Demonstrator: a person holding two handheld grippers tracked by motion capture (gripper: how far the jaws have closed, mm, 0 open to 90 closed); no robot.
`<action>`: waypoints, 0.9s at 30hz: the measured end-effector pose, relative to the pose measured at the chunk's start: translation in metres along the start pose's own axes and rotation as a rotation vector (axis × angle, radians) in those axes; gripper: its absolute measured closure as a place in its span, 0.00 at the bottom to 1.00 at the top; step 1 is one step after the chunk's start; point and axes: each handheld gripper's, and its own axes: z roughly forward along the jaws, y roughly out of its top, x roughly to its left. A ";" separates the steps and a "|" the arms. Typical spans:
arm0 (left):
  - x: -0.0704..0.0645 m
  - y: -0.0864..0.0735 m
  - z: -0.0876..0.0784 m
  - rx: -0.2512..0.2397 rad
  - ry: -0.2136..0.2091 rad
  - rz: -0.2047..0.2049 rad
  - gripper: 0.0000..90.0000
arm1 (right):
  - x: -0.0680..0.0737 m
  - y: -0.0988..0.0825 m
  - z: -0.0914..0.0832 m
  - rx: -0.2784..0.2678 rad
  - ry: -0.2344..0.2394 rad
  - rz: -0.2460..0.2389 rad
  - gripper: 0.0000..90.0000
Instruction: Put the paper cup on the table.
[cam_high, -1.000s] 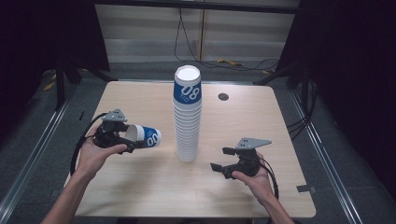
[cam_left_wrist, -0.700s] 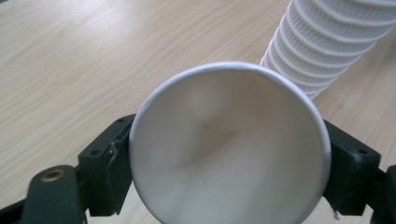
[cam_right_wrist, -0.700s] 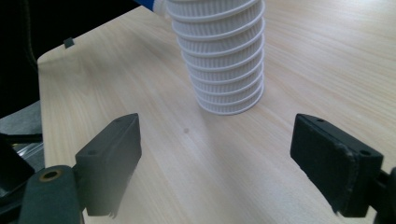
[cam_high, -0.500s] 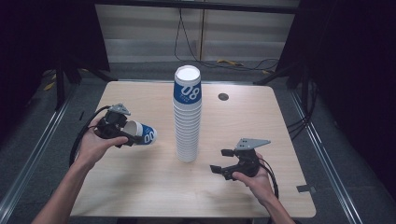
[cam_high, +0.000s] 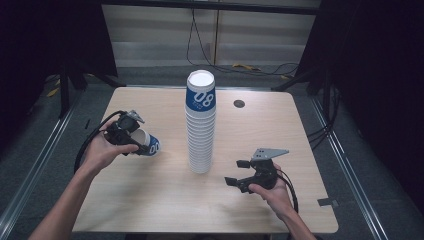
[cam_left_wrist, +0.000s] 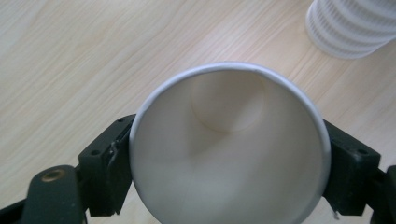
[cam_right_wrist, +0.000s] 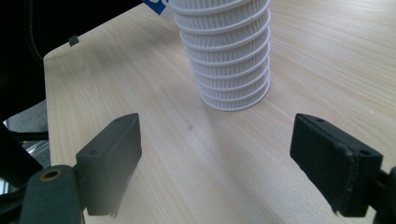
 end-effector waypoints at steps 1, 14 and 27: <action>-0.001 0.001 0.001 0.014 -0.007 -0.002 0.20 | 0.000 0.000 0.000 0.000 0.000 0.000 0.19; -0.003 0.016 0.019 0.159 -0.025 0.021 0.19 | 0.000 0.000 0.001 0.007 0.011 -0.005 0.18; -0.005 0.025 0.035 0.141 0.018 0.016 0.16 | 0.002 -0.001 0.001 0.011 0.012 -0.008 0.18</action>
